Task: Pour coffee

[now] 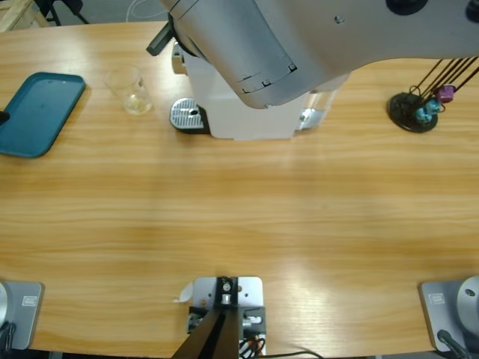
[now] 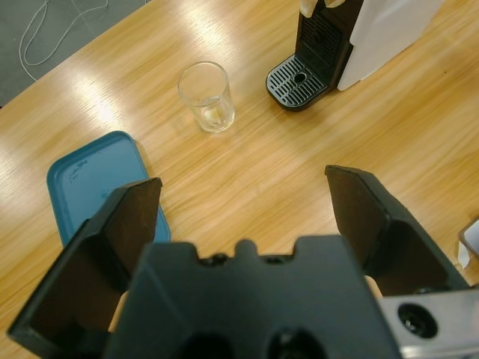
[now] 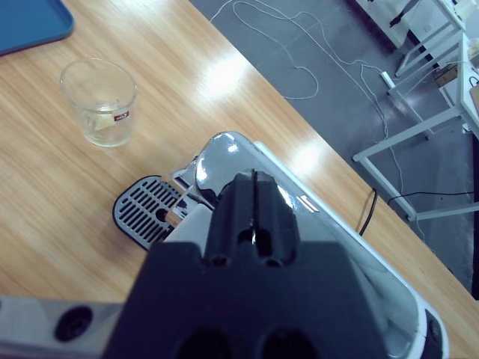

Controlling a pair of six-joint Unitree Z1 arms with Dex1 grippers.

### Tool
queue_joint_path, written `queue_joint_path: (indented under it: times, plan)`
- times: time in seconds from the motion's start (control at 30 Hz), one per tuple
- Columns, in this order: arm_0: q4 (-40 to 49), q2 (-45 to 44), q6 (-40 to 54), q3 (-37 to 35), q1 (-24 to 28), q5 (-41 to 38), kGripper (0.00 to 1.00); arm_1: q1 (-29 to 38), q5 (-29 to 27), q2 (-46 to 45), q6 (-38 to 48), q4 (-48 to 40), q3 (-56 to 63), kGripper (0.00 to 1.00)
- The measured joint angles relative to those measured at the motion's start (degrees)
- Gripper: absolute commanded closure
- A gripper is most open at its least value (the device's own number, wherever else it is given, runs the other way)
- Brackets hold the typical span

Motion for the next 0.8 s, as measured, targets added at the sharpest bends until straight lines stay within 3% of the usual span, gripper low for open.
queue_joint_path:
  times: [0.2,0.23,0.27,0.3,0.37,0.53,0.8]
  plan:
    - [0.00,0.00,0.00,0.00,0.00,0.00,0.050,0.00,-0.01,-0.04,0.00,0.00,0.00,1.000]
    - [0.00,0.00,0.00,0.00,0.00,0.00,0.049,0.00,-0.10,-0.18,0.00,-0.05,0.01,0.965]
    - [0.00,0.00,0.00,0.00,0.00,0.00,0.046,0.00,-0.17,-0.45,0.00,-0.23,0.18,0.532]
    - [0.00,0.00,0.00,0.00,0.00,0.00,0.046,0.00,-0.17,-0.95,0.00,-0.42,0.54,0.353]
    - [0.00,0.00,0.00,0.00,0.00,0.00,0.046,-0.02,0.55,-2.46,-0.17,-0.45,1.70,0.131]
    - [0.00,-0.01,0.00,0.02,-0.01,0.00,0.041,-0.43,5.99,-9.70,-1.55,6.41,1.55,0.073]
    - [0.00,-0.22,0.00,0.02,-0.07,0.00,0.036,-1.59,6.99,-25.22,-0.48,20.66,4.48,0.034]
